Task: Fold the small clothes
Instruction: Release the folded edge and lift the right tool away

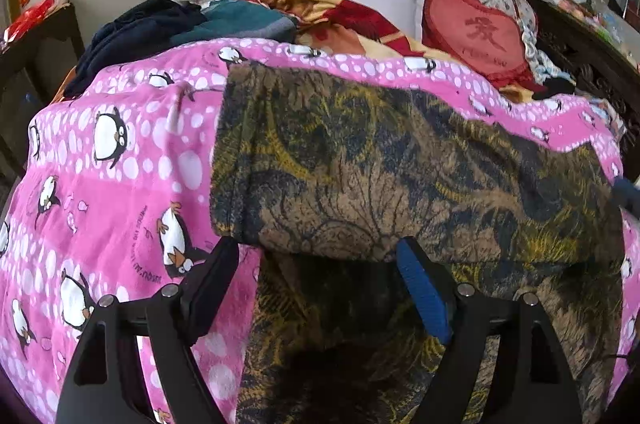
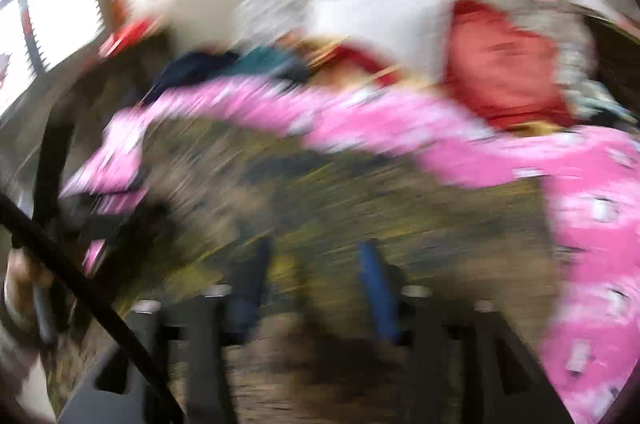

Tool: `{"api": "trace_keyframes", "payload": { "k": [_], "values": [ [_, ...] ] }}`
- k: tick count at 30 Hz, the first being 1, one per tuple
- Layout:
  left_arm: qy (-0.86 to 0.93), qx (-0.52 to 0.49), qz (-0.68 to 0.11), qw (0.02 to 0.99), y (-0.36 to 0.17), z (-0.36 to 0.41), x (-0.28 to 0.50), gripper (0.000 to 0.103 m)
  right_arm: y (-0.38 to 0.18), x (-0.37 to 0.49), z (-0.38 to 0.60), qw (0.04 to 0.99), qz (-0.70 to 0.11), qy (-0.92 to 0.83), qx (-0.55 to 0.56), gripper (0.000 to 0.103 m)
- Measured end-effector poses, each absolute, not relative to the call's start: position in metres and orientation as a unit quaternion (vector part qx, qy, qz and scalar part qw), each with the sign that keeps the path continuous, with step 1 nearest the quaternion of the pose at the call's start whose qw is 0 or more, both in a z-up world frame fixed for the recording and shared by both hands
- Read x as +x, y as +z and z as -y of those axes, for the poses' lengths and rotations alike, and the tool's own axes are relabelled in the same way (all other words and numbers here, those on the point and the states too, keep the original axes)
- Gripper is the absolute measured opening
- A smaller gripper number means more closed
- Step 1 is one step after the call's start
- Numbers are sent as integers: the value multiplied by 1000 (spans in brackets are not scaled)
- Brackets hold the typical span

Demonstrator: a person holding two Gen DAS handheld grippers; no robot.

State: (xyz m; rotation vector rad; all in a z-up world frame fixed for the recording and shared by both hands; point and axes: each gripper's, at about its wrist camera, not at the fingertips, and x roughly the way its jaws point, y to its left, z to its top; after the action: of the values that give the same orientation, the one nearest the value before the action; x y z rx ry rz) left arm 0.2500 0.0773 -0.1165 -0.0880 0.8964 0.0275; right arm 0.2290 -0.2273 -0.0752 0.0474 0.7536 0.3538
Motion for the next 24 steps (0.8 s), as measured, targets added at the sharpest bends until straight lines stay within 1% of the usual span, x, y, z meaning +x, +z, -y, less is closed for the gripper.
{"api": "trace_keyframes", "payload": {
  "k": [1, 4, 5, 6, 7, 8, 9, 10, 11, 12, 13, 14, 15, 16, 19, 22, 24],
  "values": [
    [18, -47, -430, 901, -115, -78, 251, 81, -73, 239, 255, 924, -362, 113, 47, 91],
    [23, -47, -429, 902, -114, -76, 255, 81, -86, 267, 293, 914, -392, 51, 87, 93],
    [25, -44, -430, 902, -114, -74, 257, 81, -94, 276, 298, 906, -411, 50, 94, 93],
    [27, -43, -430, 901, -115, -72, 260, 81, -106, 286, 300, 894, -433, 58, 100, 91],
    [27, -44, -432, 900, -116, -71, 262, 81, -112, 291, 298, 889, -441, 66, 101, 71],
    [26, -46, -435, 899, -117, -71, 263, 81, -117, 294, 295, 888, -446, 70, 92, 27],
    [25, -48, -437, 898, -119, -71, 263, 81, -117, 295, 294, 894, -438, 59, 73, 20],
    [24, -48, -437, 898, -120, -71, 262, 81, -113, 292, 296, 904, -419, 59, 61, 15],
    [25, -47, -436, 898, -122, -71, 262, 82, -112, 292, 300, 908, -411, 61, 63, 12],
    [28, -46, -437, 898, -125, -72, 262, 85, -114, 295, 305, 910, -408, 49, 59, 11],
    [29, -48, -443, 895, -131, -72, 263, 86, -119, 298, 309, 912, -407, 31, 50, 10],
    [29, -56, -451, 890, -136, -74, 264, 86, -126, 302, 311, 910, -412, -3, 36, 1],
    [27, -63, -455, 888, -139, -76, 264, 86, -137, 308, 316, 903, -427, -39, 24, 1],
    [24, -69, -455, 887, -138, -78, 262, 86, -143, 310, 324, 898, -436, -33, 46, 1],
    [24, -61, -447, 892, -127, -82, 253, 86, -129, 290, 344, 901, -412, 16, 135, 2],
    [29, -52, -439, 897, -118, -85, 241, 86, -99, 257, 331, 914, -389, 52, 102, 3],
    [23, -59, -438, 897, -115, -88, 231, 86, -90, 237, 314, 912, -388, 89, 93, 10]
  ]
}}
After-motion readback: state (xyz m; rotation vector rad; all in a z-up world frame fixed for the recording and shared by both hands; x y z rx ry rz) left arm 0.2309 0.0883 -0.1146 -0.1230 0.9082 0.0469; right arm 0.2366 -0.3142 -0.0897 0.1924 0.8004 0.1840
